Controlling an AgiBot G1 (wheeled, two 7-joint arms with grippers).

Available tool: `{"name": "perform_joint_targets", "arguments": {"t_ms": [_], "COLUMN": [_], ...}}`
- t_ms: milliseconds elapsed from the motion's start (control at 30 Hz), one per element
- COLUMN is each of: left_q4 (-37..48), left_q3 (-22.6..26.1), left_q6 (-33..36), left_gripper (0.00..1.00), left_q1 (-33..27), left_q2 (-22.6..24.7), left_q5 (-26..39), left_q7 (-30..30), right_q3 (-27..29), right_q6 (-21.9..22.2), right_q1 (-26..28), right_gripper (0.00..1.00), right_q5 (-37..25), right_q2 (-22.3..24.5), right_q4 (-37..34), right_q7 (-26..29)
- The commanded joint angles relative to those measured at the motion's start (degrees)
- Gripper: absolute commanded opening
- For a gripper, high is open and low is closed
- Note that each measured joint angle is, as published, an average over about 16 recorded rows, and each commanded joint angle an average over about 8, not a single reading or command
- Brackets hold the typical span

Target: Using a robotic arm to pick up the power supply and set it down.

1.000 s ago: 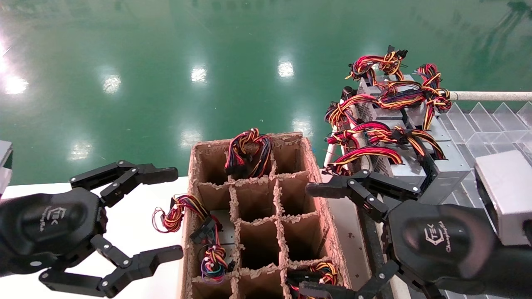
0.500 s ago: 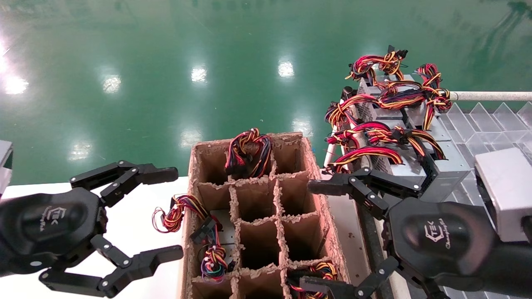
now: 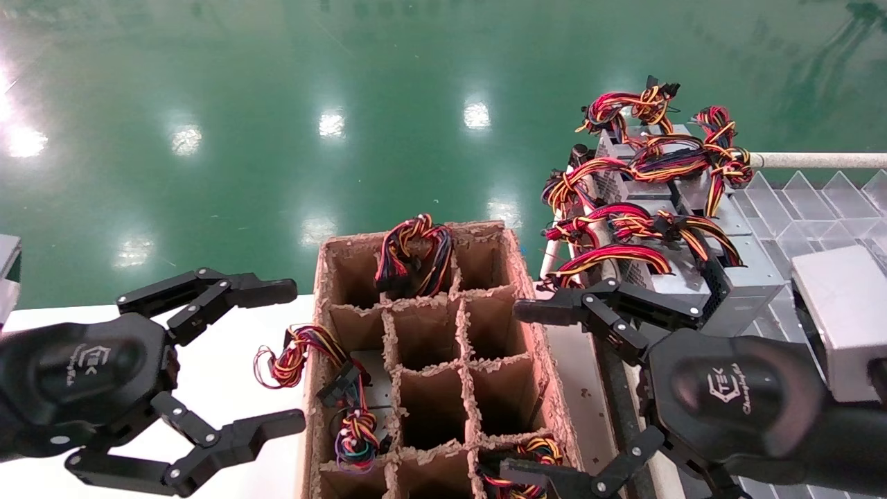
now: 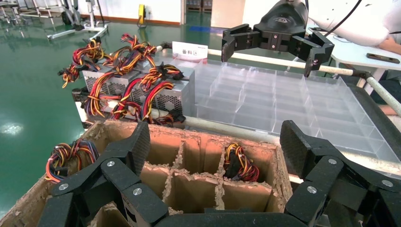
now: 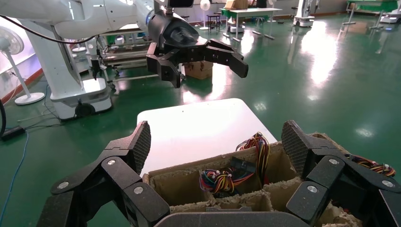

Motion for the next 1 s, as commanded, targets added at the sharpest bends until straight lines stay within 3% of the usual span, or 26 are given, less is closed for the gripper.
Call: {"name": "perform_joint_targets", "arguments": {"t_ms": [33, 1000], "left_q4": [0.00, 0.00], "left_q3": [0.00, 0.00], "left_q6": [0.00, 0.00], "left_gripper": [1.00, 1.00], "left_q1": [0.00, 0.00], "left_q2": [0.00, 0.00], "left_q5": [0.00, 0.00], "left_q7": [0.00, 0.00], "right_q3": [0.01, 0.04], "right_q6": [0.01, 0.08], "right_q1": [-0.01, -0.02], "right_gripper": [1.00, 1.00], "right_q5": [-0.01, -0.05], "right_q2": [0.00, 0.00], "right_q4": [0.00, 0.00], "right_q7": [0.01, 0.02]}}
